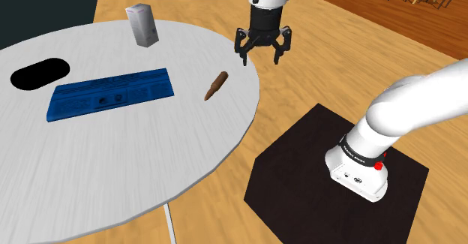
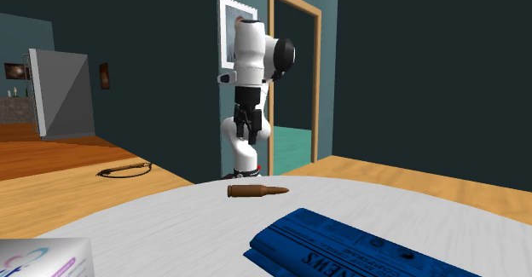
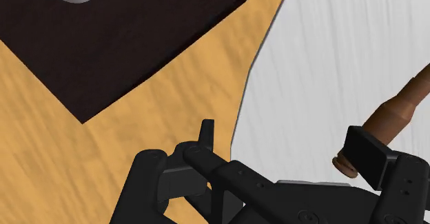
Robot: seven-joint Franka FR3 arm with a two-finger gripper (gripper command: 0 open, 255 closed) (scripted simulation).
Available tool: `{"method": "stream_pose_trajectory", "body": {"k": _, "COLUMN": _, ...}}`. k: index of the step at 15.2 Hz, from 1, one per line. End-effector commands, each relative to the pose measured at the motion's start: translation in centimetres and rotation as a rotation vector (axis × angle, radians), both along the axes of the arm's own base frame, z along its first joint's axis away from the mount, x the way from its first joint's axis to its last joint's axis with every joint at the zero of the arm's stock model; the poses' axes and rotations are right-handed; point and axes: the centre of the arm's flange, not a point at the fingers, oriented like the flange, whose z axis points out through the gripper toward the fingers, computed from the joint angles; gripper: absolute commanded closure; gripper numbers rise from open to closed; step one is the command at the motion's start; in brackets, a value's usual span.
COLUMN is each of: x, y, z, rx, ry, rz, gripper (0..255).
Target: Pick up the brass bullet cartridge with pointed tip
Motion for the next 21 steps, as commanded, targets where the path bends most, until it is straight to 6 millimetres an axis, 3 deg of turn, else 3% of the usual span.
{"method": "stream_pose_trajectory", "body": {"k": 1, "x": 1.4, "y": 1.9, "z": -1.3, "rx": 0.005, "ry": -0.005, "rz": -0.078, "gripper": 0}}
{"method": "stream_pose_trajectory", "body": {"k": 11, "x": 9.9, "y": 8.9, "z": -6.7, "rx": 0.018, "ry": -0.027, "rz": -0.417, "gripper": 0}}
{"method": "stream_pose_trajectory", "body": {"k": 20, "x": 9.9, "y": 8.9, "z": -10.7, "rx": 0.018, "ry": -0.027, "rz": -0.417, "gripper": 0}}
{"method": "stream_pose_trajectory", "body": {"k": 21, "x": 9.9, "y": 8.9, "z": -10.6, "rx": 0.018, "ry": -0.027, "rz": -0.416, "gripper": 255}}
